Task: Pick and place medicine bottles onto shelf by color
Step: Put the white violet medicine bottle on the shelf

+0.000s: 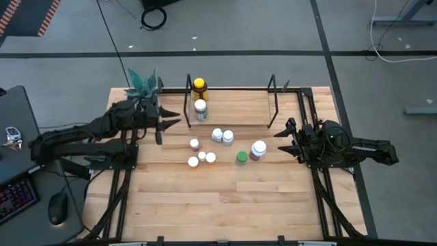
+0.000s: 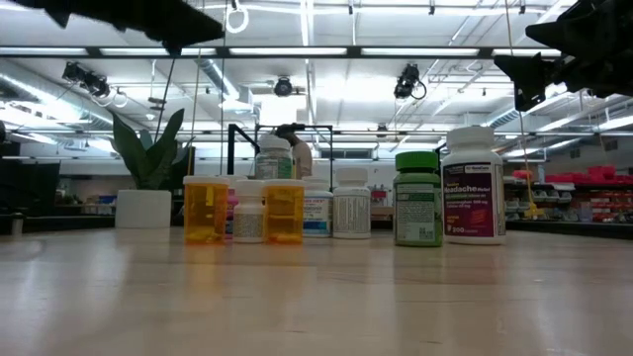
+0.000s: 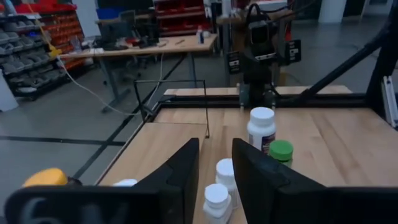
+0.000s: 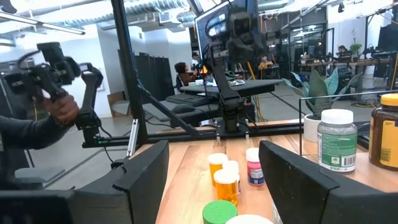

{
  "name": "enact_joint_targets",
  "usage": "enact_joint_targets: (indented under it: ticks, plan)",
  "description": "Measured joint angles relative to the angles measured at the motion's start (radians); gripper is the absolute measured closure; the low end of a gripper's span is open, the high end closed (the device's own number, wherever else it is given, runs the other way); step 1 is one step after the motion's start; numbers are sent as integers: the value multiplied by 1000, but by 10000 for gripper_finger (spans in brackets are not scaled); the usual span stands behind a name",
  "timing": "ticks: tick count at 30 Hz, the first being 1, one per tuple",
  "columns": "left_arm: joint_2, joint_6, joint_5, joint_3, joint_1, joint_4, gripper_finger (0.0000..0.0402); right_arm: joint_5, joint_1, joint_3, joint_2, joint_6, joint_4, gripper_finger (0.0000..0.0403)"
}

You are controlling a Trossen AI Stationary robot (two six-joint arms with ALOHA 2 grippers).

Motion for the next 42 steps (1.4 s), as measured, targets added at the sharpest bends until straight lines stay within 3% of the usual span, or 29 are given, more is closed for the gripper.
enact_joint_targets:
  ticks: [11, 18, 29, 42]
  plan:
    - [-94, -105, -1, -244, -4, 266, 310, 0, 0, 0, 0, 0, 0, 146]
    - [-130, -119, -22, -357, -68, 416, 332, 0, 0, 0, 0, 0, 0, 146]
    - [-150, -76, -218, -430, -208, 417, 355, 0, 0, 0, 0, 0, 0, 146]
    - [-282, -57, -233, -537, -159, 404, 393, 0, 0, 0, 0, -11, 3, 146]
